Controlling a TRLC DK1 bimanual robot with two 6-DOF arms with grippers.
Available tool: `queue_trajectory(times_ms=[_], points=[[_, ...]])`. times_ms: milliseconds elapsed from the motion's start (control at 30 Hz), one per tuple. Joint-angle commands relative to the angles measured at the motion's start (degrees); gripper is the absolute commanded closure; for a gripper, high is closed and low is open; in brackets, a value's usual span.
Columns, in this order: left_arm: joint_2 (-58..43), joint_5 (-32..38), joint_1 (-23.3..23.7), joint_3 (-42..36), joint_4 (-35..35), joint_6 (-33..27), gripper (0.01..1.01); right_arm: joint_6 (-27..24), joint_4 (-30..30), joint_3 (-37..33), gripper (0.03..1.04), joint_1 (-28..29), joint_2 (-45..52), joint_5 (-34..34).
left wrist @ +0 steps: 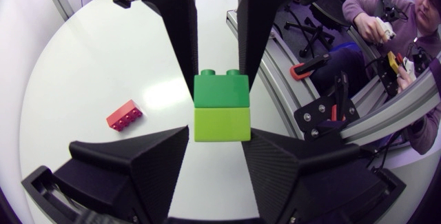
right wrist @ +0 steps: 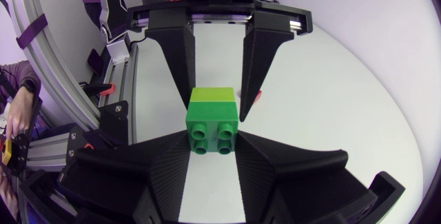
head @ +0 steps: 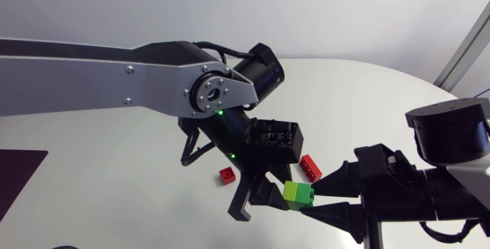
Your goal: Disassemble duplo
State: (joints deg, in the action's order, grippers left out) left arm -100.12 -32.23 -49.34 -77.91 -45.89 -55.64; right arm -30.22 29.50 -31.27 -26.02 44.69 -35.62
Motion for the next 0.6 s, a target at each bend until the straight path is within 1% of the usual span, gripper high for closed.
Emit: queue_trajectory(times_ms=[0, 133, 233, 467, 567], points=[[-1.57, -0.12, -0.4, -1.72, 0.62, -0.53, 0.672, 1.48, 0.65, -0.46, 0.86, -1.23, -0.65, -1.03], [-1.13, -0.12, -0.67, -1.28, 0.54, -0.79, 0.685, 1.21, 0.65, -0.46, 0.86, -1.31, -0.57, -0.95], [-0.08, -0.12, -0.76, 0.04, 0.54, -1.49, 0.685, -0.02, 1.09, -0.64, 0.86, -1.05, 0.23, -1.03], [3.17, -0.12, 0.12, 3.55, 0.54, -2.9, 0.685, -0.98, 2.14, -0.99, 0.86, 0.09, 0.23, -2.79], [4.67, -0.12, 0.47, 5.14, 0.54, -3.34, 0.685, -1.69, 3.64, -1.78, 0.86, 0.8, -0.04, -4.11]])
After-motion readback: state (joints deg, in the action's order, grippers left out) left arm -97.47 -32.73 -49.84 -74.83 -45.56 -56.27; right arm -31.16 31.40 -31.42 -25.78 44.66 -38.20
